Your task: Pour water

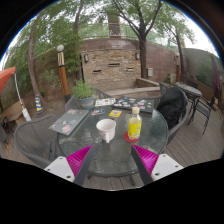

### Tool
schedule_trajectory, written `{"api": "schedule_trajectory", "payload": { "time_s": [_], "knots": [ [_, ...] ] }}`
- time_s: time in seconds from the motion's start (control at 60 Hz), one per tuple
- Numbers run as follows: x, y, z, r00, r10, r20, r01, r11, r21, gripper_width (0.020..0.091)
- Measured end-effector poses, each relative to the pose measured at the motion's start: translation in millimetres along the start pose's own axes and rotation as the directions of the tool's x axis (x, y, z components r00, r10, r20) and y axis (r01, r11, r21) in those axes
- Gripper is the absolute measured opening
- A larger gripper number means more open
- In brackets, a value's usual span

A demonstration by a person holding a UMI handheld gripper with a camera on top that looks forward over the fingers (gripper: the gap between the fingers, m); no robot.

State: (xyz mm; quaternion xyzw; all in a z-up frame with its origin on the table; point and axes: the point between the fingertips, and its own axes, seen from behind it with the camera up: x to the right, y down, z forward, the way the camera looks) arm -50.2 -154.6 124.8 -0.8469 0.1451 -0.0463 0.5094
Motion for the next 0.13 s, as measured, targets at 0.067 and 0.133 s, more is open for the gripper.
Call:
{"api": "schedule_trajectory", "payload": {
  "time_s": [0.067, 0.133],
  "knots": [
    [-25, 3, -41, 1.0, 0.006, 0.01, -0.006, 1.0, -0.007, 0.0837],
    [-47, 2, -78, 1.0, 0.023, 0.013, -0.023, 1.0, 0.003, 0.0835]
  ]
}}
